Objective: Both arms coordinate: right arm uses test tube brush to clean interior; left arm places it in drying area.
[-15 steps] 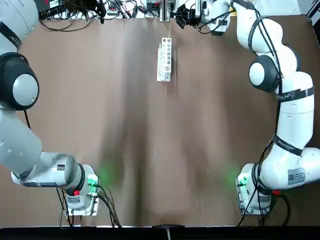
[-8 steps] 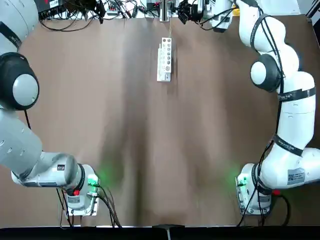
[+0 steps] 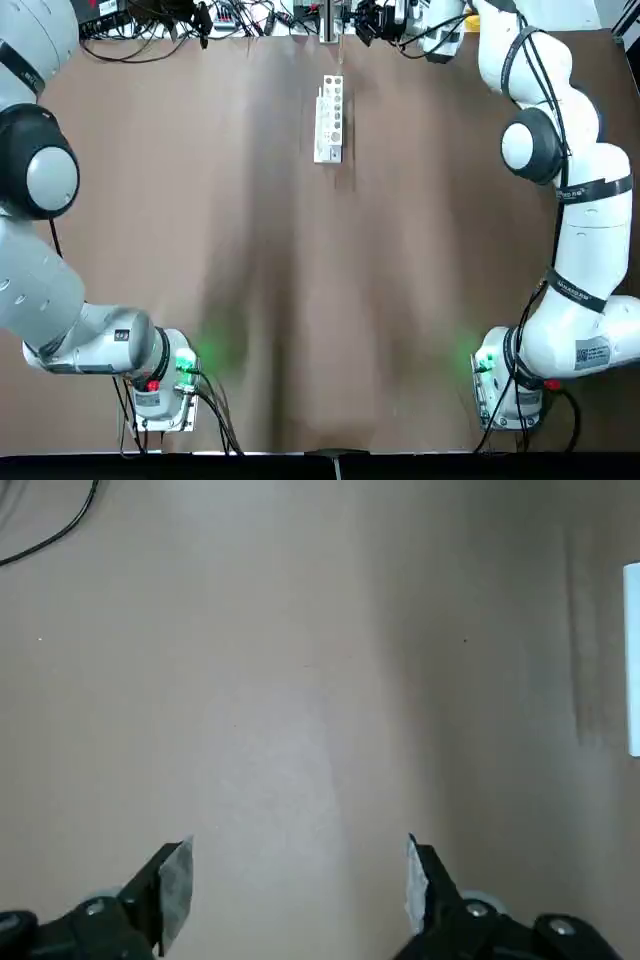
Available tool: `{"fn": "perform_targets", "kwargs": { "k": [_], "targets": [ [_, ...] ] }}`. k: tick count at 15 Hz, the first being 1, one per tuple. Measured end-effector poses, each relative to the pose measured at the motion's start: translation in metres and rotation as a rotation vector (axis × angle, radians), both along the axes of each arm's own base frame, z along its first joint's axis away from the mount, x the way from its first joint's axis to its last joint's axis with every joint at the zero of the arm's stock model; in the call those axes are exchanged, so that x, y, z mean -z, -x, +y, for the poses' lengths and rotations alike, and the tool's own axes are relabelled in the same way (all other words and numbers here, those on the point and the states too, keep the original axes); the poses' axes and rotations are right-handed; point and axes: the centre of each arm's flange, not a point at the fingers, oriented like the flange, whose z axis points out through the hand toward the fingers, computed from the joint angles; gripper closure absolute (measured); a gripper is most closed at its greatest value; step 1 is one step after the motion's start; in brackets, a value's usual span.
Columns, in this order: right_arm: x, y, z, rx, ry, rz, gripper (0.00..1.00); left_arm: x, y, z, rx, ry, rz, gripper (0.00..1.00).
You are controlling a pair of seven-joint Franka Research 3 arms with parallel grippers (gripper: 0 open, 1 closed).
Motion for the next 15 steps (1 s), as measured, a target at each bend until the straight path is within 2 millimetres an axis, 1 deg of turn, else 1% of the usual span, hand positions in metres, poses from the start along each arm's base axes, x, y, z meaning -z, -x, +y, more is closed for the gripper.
{"fn": "perform_targets", "kwargs": {
  "k": [8, 15],
  "targets": [
    [0.021, 0.009, 0.015, -0.017, 0.013, -0.010, 0.97, 0.001, -0.001, 0.004, -0.014, 0.000, 0.000, 0.00],
    [0.035, 0.008, 0.009, 0.000, 0.032, -0.003, 0.96, 0.014, -0.004, -0.004, -0.019, 0.002, 0.013, 0.00]
  ]
}}
